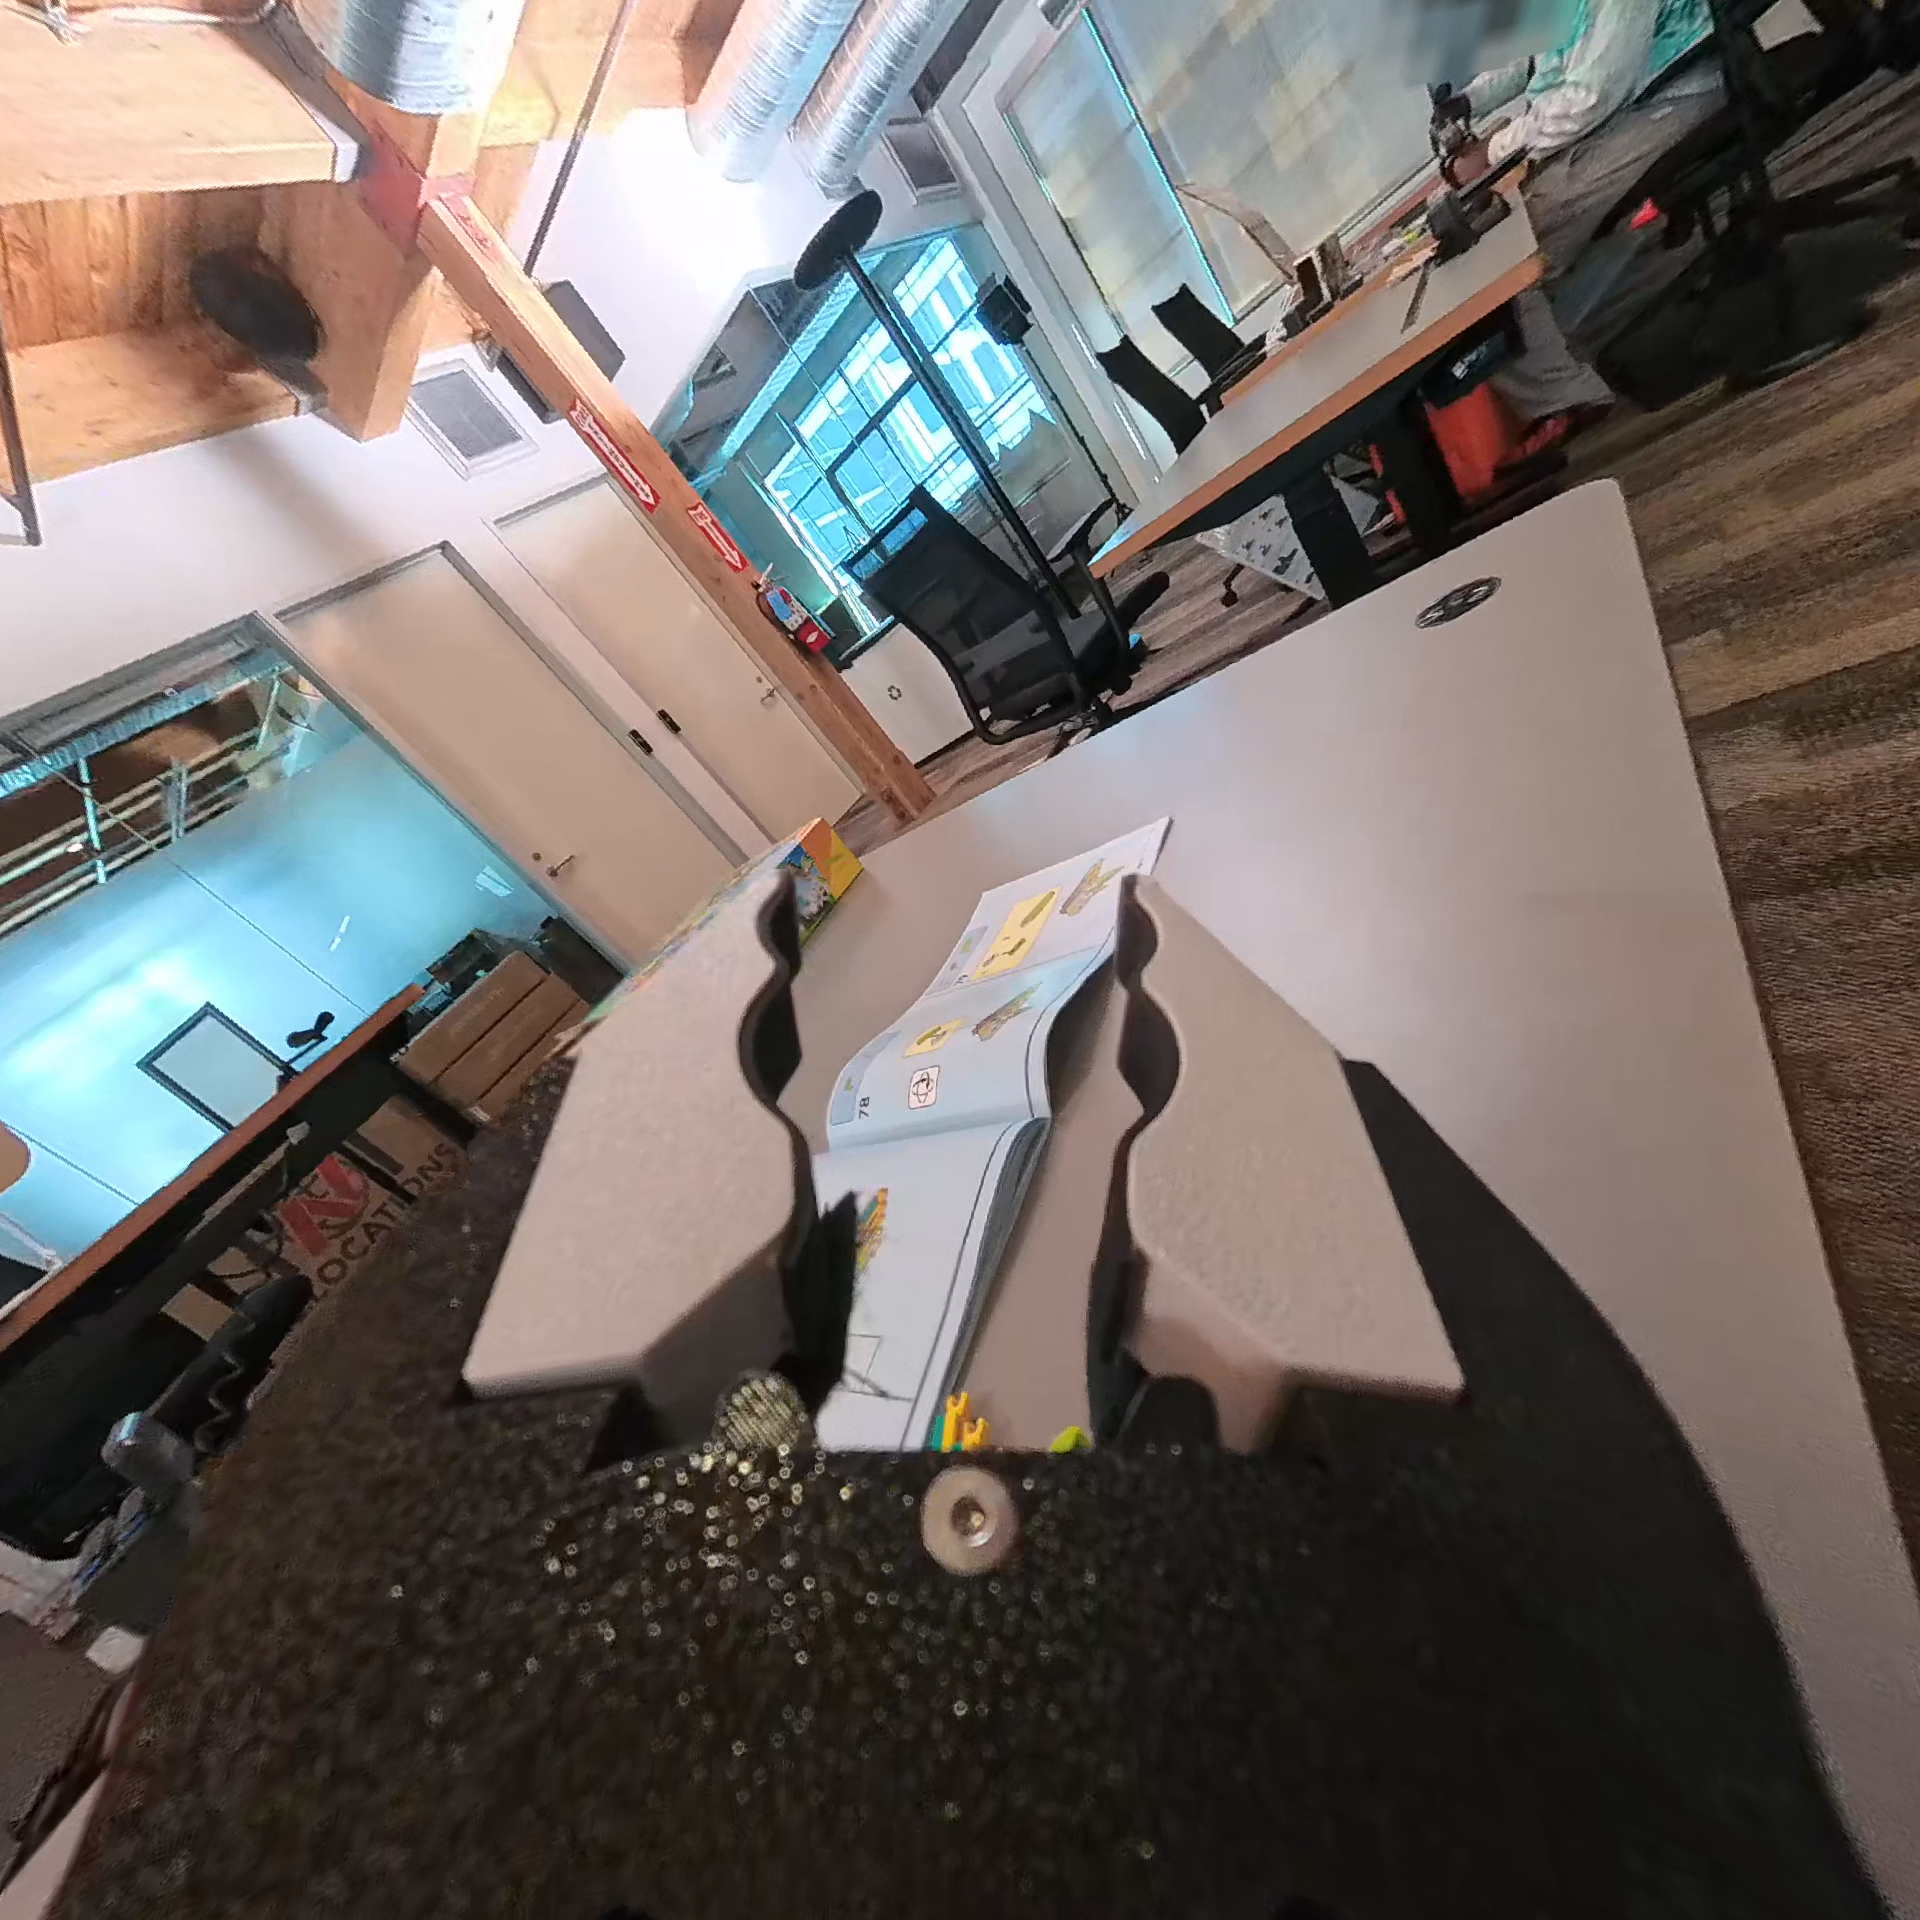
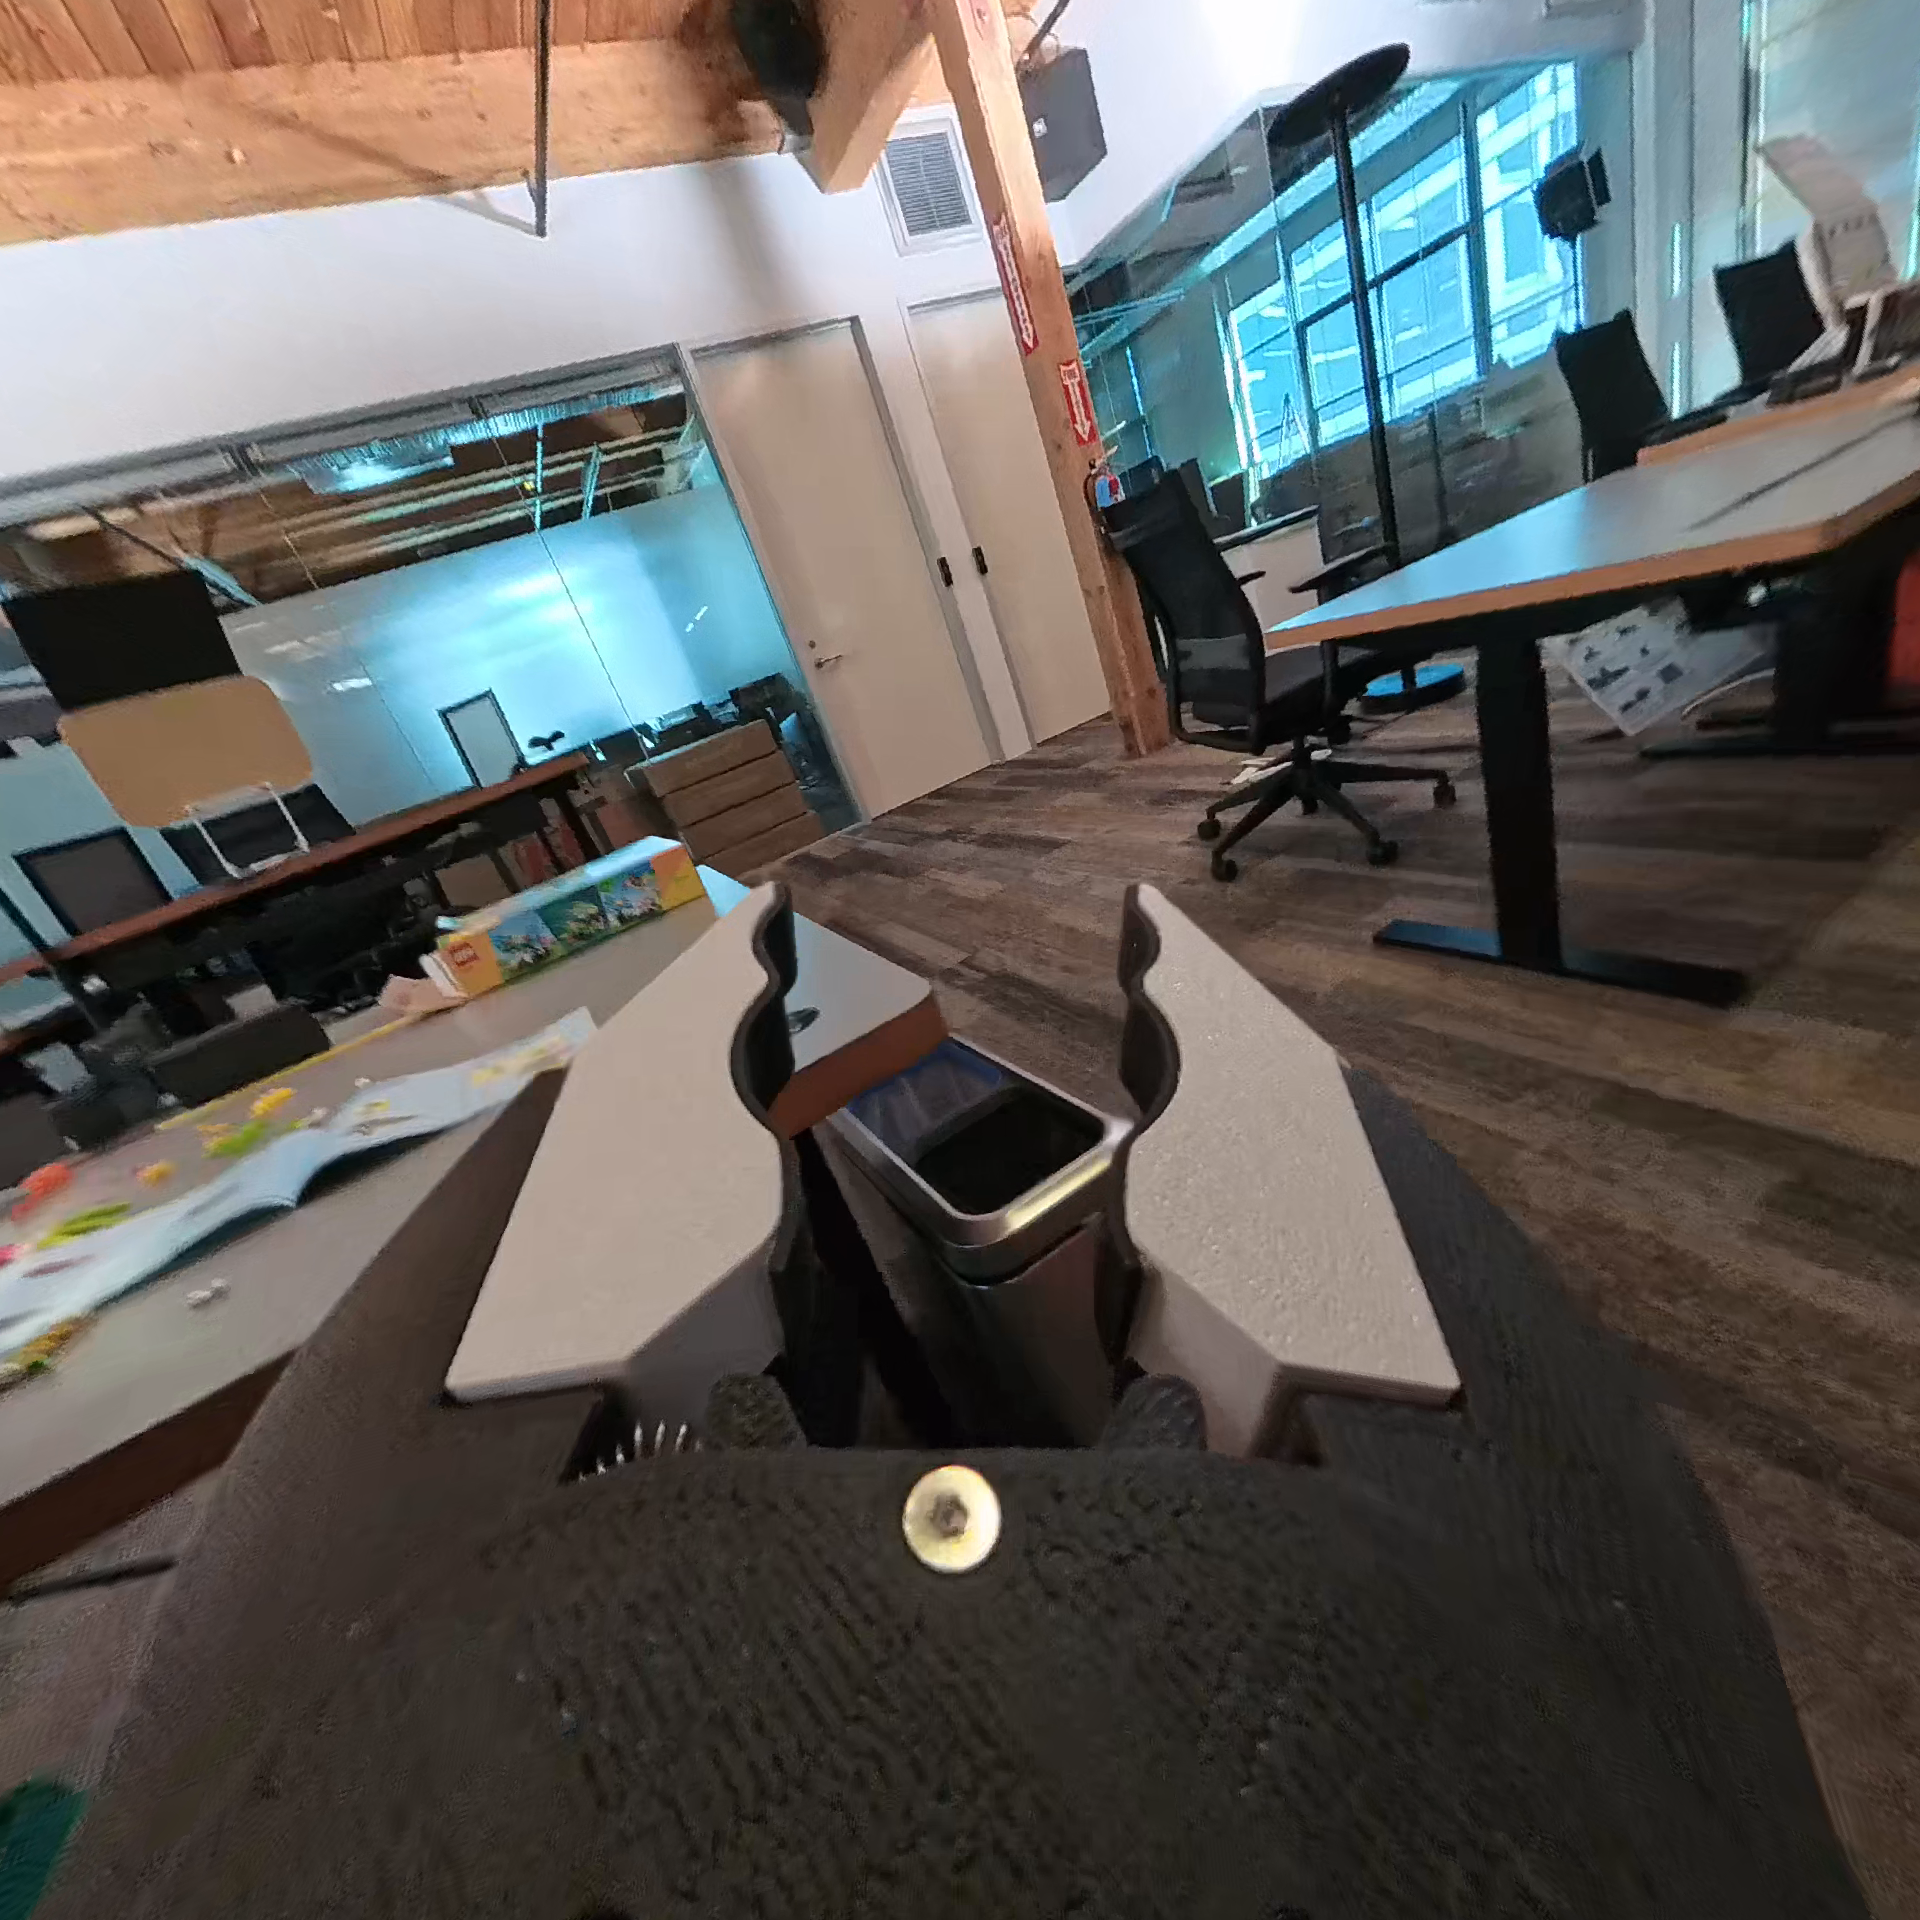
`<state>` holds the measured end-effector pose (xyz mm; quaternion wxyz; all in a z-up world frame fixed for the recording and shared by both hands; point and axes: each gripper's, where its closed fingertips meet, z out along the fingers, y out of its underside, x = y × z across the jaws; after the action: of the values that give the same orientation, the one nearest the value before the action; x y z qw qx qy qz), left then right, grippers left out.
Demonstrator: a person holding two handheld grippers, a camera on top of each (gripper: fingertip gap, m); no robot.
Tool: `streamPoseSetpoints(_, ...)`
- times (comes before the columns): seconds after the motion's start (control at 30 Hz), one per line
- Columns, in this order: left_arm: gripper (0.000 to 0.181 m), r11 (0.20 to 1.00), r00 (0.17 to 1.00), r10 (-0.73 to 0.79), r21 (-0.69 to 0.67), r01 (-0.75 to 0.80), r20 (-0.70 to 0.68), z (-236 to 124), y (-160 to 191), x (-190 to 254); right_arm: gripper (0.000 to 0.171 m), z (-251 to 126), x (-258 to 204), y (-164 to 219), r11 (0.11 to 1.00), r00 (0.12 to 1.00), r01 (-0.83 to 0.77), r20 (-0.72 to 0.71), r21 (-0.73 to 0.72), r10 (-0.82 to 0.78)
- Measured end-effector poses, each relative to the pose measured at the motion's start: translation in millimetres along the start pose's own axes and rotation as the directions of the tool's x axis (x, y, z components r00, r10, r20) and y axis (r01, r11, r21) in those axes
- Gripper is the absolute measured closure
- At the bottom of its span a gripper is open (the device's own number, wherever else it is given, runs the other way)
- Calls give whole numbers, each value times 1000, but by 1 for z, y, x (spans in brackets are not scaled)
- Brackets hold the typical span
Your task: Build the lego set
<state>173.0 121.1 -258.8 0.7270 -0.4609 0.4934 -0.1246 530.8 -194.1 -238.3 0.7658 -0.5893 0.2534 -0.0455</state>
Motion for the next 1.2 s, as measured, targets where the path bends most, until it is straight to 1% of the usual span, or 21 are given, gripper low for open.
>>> streamPoseSetpoints(0.07,122,1000,1000,8,-1,-8,8,0,0,-1,109,5,-7,6,997,997,78,13,-21,-78)
streamPoseSetpoints(0.2,119,1000,1000,-7,-15,7,29,1,4,-7,112,9,-28,41,945,955,289,106,-150,-275)
streamPoseSetpoints(0.3,118,1000,999,-9,-23,10,49,1,6,-11,116,4,-39,49,889,896,435,169,-144,-411)
streamPoseSetpoints(0.4,117,999,998,-4,-37,6,61,1,9,-13,117,-1,-39,53,872,879,465,197,-153,-434)
streamPoseSetpoints(0.47,116,999,998,-2,-43,4,62,1,10,-12,118,-6,-31,57,861,875,477,190,-176,-446)
streamPoseSetpoints(0.6,112,1000,999,8,-12,-8,38,-1,3,-6,122,-19,-3,59,795,827,562,165,-229,-537)
streamPoseSetpoints(0.67,111,1000,1000,16,4,-16,1,-2,-2,1,122,-26,11,53,800,835,549,134,-240,-533)
streamPoseSetpoints(0.8,112,997,995,74,3,-74,-74,-1,-4,20,122,-38,27,27,855,876,481,70,-195,-477)
streamPoseSetpoints(0.9,112,991,986,129,-12,-131,-104,2,-2,30,122,-48,41,18,845,864,497,25,-198,-502)
streamPoseSetpoints(1.0,112,989,985,142,-17,-144,-99,3,-1,30,122,-55,54,17,847,867,486,2,-216,-498)
streamPoseSetpoints(1.03,109,990,987,136,-15,-137,-83,3,-2,27,122,-56,58,16,855,876,470,-6,-218,-483)
streamPoseSetpoints(1.1,92,993,993,115,9,-115,-10,3,-7,15,123,-56,62,15,882,900,422,-15,-209,-435)
streamPoseSetpoints(1.2,82,997,996,83,2,-83,32,4,-6,5,122,-53,60,22,907,929,364,10,-214,-370)
